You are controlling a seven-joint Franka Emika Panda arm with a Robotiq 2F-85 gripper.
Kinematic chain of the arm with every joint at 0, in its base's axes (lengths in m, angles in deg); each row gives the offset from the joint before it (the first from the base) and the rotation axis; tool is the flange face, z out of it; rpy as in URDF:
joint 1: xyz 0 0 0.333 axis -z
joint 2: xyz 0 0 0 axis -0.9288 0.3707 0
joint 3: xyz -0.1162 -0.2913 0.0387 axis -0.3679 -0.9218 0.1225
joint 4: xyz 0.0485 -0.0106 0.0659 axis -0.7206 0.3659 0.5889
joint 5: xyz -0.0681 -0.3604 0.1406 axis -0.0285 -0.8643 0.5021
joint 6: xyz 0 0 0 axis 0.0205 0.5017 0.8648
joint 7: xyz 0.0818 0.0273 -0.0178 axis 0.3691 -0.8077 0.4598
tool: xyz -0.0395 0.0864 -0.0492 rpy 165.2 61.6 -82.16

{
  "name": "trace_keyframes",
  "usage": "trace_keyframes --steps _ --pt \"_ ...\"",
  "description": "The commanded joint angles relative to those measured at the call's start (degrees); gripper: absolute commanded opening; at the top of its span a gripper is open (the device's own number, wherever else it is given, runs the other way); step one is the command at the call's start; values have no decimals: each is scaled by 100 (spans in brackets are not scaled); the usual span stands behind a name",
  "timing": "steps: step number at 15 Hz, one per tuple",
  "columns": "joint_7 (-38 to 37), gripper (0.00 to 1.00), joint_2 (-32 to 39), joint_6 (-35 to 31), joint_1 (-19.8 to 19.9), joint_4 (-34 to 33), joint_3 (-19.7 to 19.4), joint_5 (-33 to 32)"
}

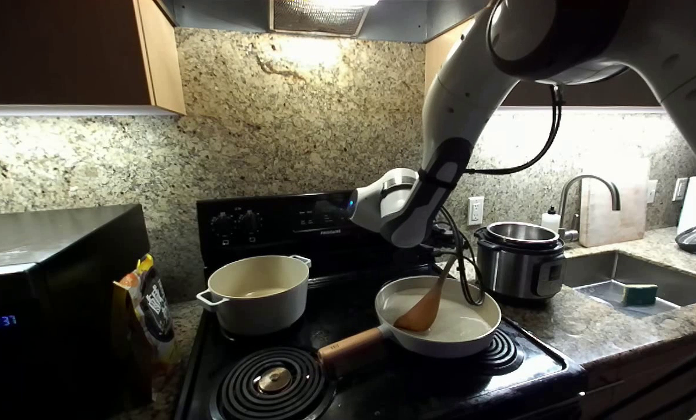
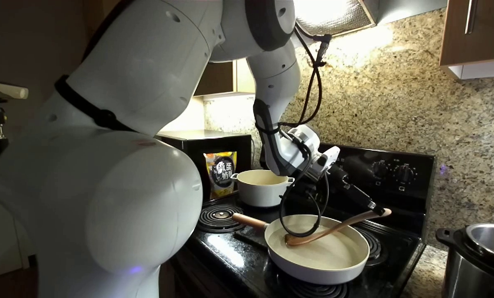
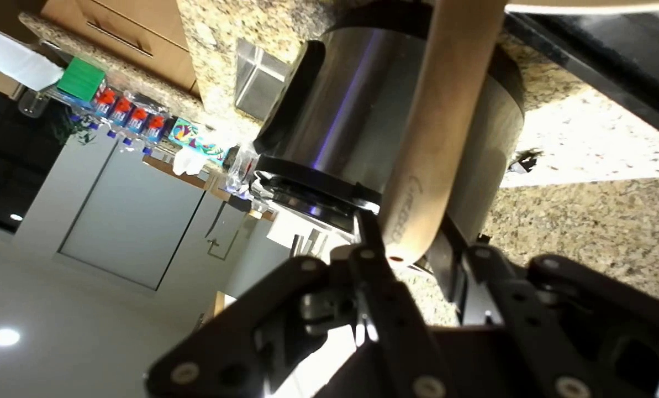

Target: Use the spatula to stir the water

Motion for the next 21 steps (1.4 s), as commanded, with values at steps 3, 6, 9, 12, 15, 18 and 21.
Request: trace_keyframes --steps 3,6,9,12,15,18,21 --pt "-298 11 -739 -208 339 973 8 -177" --pt "-484 11 -589 181 389 750 -92 -148" --pt "-581 11 -398 413 446 415 -126 -82" --pt "-547 11 -170 716 453 -62 -124 -24" --pt "-522 11 148 1093 371 -621 -98 -54" --pt "-457 11 505 1304 222 -1074 -14 -131" --pt "-395 11 772 1318 64 -1353 82 -183"
